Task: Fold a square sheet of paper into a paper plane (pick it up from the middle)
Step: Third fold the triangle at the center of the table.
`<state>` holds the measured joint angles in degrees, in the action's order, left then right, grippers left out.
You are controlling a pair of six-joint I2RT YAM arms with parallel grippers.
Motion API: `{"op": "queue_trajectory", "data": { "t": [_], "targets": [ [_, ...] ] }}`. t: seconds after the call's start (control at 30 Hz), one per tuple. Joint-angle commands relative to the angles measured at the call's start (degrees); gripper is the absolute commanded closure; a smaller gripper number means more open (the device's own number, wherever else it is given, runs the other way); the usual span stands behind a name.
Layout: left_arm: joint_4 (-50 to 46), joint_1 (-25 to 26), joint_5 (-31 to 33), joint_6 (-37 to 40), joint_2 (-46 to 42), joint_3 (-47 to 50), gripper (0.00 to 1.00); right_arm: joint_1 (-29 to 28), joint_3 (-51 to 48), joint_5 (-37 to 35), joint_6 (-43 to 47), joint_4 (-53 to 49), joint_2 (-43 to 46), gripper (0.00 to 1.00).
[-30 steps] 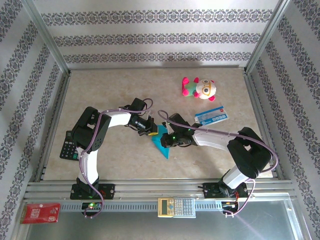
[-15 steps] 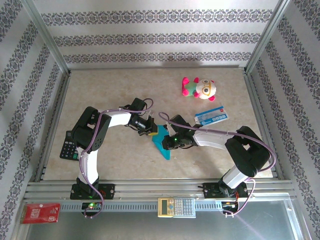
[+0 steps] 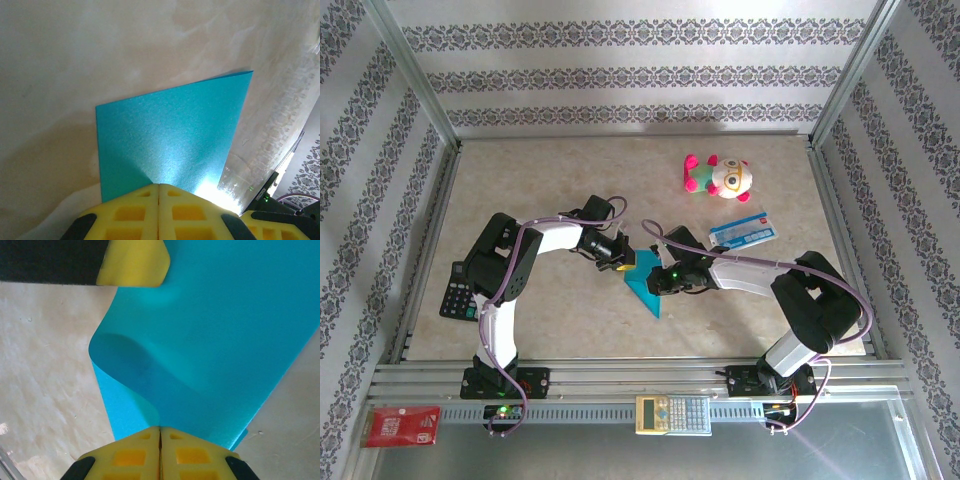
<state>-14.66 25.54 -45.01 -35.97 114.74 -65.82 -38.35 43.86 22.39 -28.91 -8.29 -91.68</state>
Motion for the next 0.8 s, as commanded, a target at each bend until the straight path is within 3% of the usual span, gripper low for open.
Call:
{"op": "queue_trajectory", "data": {
  "t": [0.0, 0.77],
  "targets": [
    [-4.02, 0.48, 3.88, 1.34, 2.55, 0.01, 0.91, 0.62, 0.68, 0.78, 1.80, -0.45, -1.20, 0.91],
    [-3.71, 0.61, 3.53, 1.30, 2.69, 0.23, 0.92, 1.32, 2.81, 0.50, 3.81, -2.49, -4.41, 0.92]
  ]
}}
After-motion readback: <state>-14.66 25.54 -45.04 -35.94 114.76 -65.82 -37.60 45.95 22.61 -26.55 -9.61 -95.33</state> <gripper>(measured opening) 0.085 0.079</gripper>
